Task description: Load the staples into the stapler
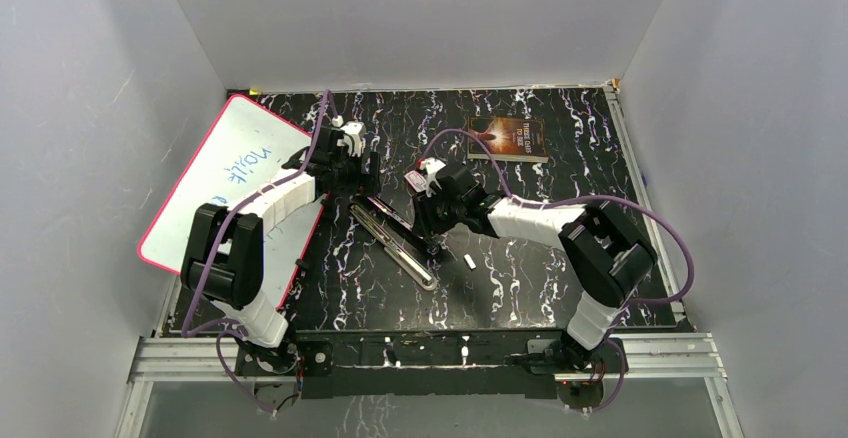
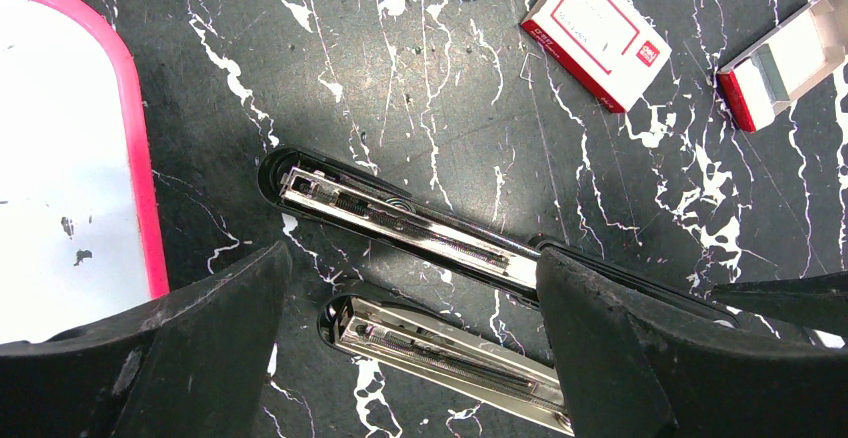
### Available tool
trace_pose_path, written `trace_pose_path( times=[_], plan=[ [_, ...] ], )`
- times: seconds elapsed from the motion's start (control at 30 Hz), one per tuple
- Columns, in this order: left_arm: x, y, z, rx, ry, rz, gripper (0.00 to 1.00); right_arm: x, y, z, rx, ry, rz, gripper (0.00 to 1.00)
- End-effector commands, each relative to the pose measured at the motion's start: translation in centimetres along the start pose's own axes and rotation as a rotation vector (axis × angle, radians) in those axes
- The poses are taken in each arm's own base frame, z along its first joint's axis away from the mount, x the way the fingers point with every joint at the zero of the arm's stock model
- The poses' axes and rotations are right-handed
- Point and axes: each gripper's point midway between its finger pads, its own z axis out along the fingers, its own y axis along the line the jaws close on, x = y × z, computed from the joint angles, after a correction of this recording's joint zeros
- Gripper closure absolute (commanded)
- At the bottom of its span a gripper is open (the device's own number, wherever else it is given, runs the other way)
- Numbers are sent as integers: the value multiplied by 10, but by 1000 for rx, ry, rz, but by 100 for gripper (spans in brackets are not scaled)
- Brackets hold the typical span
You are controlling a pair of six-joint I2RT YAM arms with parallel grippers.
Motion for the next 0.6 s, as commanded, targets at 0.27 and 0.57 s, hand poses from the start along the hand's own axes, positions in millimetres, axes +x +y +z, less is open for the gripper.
trace_pose_path(
  times=[0.27, 0.57],
  plan=[
    [-18, -3, -7, 11, -38, 14, 9, -8, 0, 6, -28, -25, 9, 59],
    [-18, -3, -7, 9, -36, 13, 9, -6, 0, 6, -36, -18, 12, 70]
  ],
)
